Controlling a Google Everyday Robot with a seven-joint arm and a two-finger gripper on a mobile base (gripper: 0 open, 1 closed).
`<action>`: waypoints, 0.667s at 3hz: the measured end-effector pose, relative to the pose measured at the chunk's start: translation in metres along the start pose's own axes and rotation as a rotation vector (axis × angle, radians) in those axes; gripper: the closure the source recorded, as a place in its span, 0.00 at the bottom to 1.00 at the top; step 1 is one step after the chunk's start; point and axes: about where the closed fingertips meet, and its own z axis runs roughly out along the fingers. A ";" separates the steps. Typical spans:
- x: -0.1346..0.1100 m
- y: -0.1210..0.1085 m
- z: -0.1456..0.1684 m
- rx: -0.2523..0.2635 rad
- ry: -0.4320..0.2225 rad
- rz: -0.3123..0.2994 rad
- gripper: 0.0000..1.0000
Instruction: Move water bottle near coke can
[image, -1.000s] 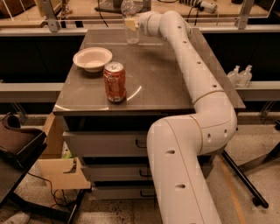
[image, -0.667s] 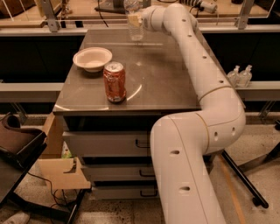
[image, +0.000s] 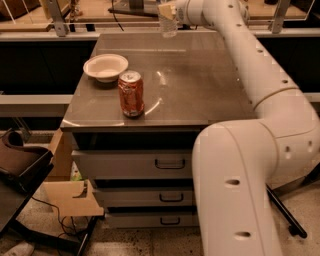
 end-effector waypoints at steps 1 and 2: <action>-0.049 -0.013 -0.053 0.064 -0.062 -0.013 1.00; -0.104 -0.024 -0.124 0.146 -0.150 -0.005 1.00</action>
Offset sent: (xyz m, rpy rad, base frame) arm -0.1690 -0.0509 -0.0104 0.0243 0.0528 -0.1470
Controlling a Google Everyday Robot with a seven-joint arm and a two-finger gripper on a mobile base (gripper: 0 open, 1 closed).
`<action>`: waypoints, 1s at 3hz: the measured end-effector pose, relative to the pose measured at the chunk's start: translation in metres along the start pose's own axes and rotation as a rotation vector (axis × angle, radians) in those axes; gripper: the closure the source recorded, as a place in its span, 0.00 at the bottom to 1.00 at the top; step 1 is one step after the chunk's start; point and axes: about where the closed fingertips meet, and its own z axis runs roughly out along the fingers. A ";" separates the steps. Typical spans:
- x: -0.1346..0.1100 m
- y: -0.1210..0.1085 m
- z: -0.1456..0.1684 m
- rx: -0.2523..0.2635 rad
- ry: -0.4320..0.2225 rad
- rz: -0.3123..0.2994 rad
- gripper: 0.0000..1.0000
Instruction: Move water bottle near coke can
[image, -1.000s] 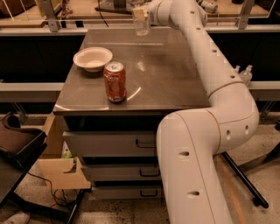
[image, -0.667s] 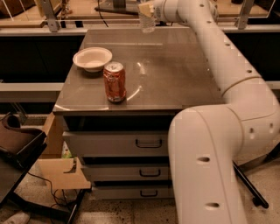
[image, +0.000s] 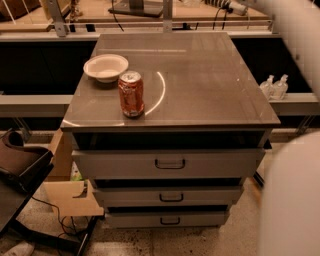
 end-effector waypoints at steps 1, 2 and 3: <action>-0.033 -0.005 -0.062 0.048 -0.037 0.039 1.00; -0.021 0.002 -0.108 0.073 -0.008 0.080 1.00; 0.030 0.025 -0.135 0.075 0.077 0.122 1.00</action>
Offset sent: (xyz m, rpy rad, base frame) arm -0.1541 -0.0279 -0.1679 0.0338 0.3192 -0.0851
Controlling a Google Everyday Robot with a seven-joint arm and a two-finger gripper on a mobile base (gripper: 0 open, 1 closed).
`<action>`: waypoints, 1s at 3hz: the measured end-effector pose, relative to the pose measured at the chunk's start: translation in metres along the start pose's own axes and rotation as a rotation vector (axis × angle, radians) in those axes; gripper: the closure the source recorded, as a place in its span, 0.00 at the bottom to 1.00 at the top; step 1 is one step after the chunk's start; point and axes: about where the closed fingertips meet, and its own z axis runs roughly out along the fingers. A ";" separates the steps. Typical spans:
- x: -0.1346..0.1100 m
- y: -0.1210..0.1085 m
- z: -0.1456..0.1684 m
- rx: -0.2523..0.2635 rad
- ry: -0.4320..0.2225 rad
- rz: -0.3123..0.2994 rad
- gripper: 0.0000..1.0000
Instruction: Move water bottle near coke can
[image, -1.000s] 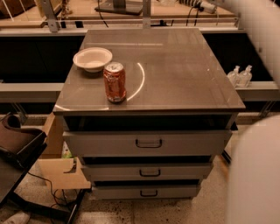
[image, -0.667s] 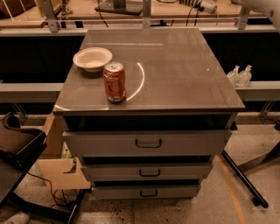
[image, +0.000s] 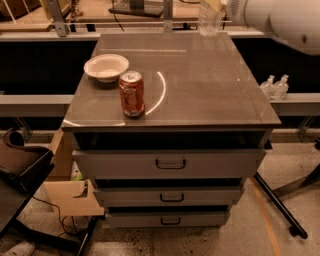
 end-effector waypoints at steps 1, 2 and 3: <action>0.068 0.020 -0.013 -0.011 0.098 0.021 1.00; 0.145 0.058 -0.036 -0.016 0.154 0.026 1.00; 0.144 0.060 -0.035 -0.019 0.152 0.025 1.00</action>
Offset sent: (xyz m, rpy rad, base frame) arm -0.0614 0.0319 -0.1833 -0.0278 0.2273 0.0251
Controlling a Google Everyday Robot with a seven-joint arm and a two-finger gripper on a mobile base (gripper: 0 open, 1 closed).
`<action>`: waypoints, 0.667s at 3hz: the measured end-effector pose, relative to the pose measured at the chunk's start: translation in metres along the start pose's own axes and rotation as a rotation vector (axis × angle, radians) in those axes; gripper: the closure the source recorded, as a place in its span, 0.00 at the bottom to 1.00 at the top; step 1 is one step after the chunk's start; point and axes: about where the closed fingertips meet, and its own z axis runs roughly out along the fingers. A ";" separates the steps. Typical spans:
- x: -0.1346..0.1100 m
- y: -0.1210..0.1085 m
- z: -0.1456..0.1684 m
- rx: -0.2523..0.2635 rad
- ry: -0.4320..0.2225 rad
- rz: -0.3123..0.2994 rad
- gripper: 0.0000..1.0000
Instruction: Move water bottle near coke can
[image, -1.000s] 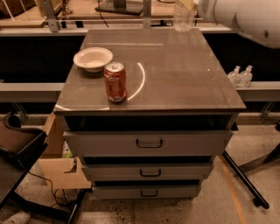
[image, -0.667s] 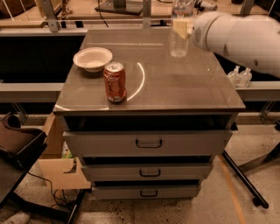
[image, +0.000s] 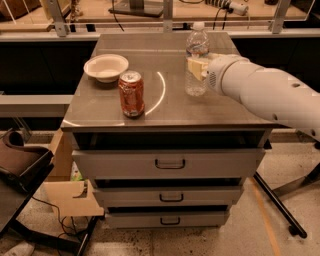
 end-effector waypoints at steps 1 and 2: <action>-0.003 0.011 -0.002 -0.021 -0.012 0.006 1.00; -0.007 0.033 -0.007 -0.072 -0.031 0.013 1.00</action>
Offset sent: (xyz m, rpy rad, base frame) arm -0.0534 0.0361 0.0003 0.0833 -0.0360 0.1720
